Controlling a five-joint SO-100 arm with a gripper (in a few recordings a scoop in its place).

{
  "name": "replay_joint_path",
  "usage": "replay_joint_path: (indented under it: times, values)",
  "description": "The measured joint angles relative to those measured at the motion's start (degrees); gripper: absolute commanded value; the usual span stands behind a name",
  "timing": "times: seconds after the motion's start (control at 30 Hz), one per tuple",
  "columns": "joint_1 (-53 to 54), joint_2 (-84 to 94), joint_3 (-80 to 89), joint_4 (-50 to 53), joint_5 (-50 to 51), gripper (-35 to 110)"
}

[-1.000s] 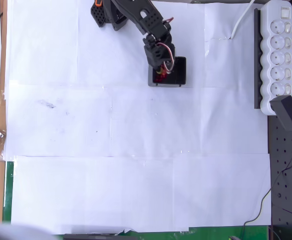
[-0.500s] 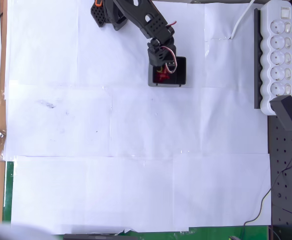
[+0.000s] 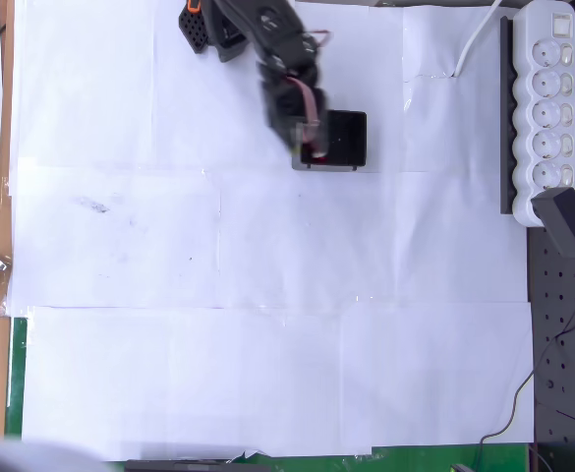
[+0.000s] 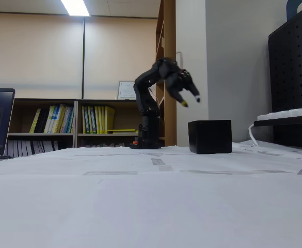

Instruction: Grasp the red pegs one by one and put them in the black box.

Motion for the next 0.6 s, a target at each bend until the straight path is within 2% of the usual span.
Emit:
replay_joint_path:
  times: [0.13, 0.3, 0.43, 0.6]
  values:
    - [11.1, -14.3, -22.4, -6.9, 8.6, 3]
    - [15.7, -30.9, -41.2, -8.3, 13.9, 0]
    - [15.6, -36.6, -48.9, -7.7, 15.5, 0]
    - [15.6, -42.1, -50.4, -2.7, 15.6, 0]
